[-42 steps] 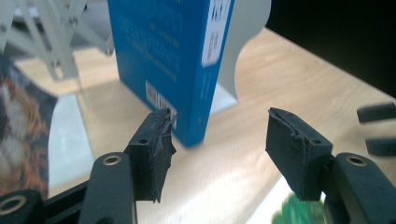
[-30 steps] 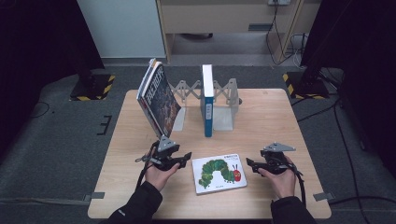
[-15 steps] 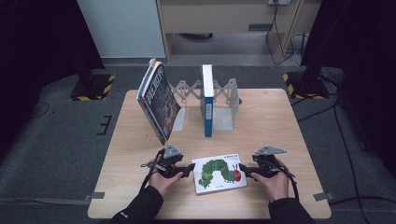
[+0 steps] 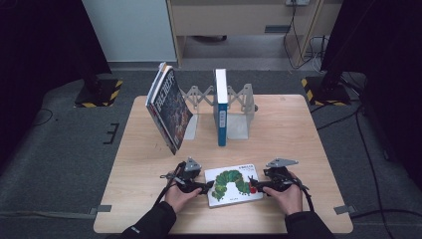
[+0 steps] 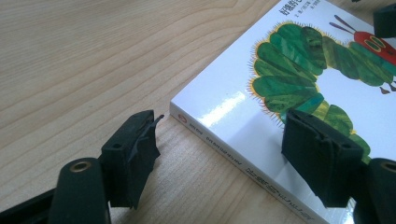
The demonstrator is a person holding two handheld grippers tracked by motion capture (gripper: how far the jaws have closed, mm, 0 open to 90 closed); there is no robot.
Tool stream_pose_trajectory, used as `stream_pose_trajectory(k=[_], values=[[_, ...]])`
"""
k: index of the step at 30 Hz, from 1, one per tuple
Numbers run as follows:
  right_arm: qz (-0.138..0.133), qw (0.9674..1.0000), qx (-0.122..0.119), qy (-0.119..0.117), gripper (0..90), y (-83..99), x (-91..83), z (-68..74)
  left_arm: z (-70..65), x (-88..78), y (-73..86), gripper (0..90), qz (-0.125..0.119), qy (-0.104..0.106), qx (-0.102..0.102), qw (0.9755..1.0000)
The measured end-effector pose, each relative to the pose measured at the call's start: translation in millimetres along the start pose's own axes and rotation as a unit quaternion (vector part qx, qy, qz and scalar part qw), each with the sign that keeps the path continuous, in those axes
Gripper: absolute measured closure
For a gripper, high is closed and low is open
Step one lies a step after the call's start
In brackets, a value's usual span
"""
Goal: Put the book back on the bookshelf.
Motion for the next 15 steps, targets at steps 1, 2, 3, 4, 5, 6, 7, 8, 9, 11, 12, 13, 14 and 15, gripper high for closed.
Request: stream_pose_trajectory(k=[1,2,3,4,5,6,7,8,9,11,12,13,14,15], values=[[0.000,1.0000,0.000,-0.002,27.7,0.0,0.5,0.3,-0.1,0.8,0.9,22.9,-0.001,0.004,-0.005,1.0000],[0.000,1.0000,0.000,-0.004,27.8,0.1,0.9,0.6,0.0,1.4,1.7,22.1,-0.004,0.007,-0.011,0.9999],[0.001,1.0000,0.002,-0.006,27.9,0.3,1.4,1.0,0.4,1.7,2.3,21.6,-0.007,0.010,-0.012,0.9999],[0.002,1.0000,0.004,-0.006,27.9,0.7,2.0,1.6,0.4,1.9,2.7,21.5,-0.009,0.012,-0.014,0.9998],[0.002,1.0000,0.002,-0.006,28.0,0.8,2.7,1.5,0.0,2.3,3.4,21.4,-0.010,0.015,-0.020,0.9996],[0.002,1.0000,0.003,-0.007,28.2,1.2,3.3,2.2,0.1,2.6,3.8,19.9,-0.013,0.016,-0.019,0.9996],[0.005,0.9999,0.006,-0.010,28.4,1.7,3.6,3.3,-0.1,2.8,4.0,19.1,-0.014,0.016,-0.018,0.9996],[0.006,0.9999,0.009,-0.012,28.5,2.2,3.9,4.2,0.0,3.2,4.1,18.2,-0.017,0.016,-0.014,0.9996],[0.005,0.9999,0.007,-0.012,28.6,2.1,4.5,4.3,-0.8,3.6,4.7,17.3,-0.020,0.017,-0.013,0.9996],[0.007,0.9998,0.008,-0.014,29.3,3.4,5.9,5.8,-1.9,4.9,5.1,14.8,-0.028,0.019,-0.007,0.9994],[0.007,0.9998,0.007,-0.016,29.7,3.6,6.6,6.6,-2.3,5.5,5.1,12.7,-0.029,0.019,-0.004,0.9994],[0.008,0.9997,0.009,-0.019,30.2,3.8,7.1,8.0,-2.4,5.6,5.1,12.1,-0.029,0.018,-0.004,0.9994],[0.008,0.9997,0.007,-0.021,30.5,3.7,7.6,8.5,-2.3,5.6,5.1,12.0,-0.029,0.019,-0.004,0.9994],[0.005,0.9998,0.006,-0.021,30.8,3.3,8.2,8.9,-2.4,5.6,5.1,11.9,-0.029,0.019,-0.004,0.9994]])
Point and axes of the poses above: each handheld gripper's, and its own axes: x roughly forward along the jaws, y roughly out of its underside, z roughly to its left, the point moved 8 cm from there along x, roughly forward along the jaws, and after that the axes turned 4 degrees about -y, right-handed, at the moved point
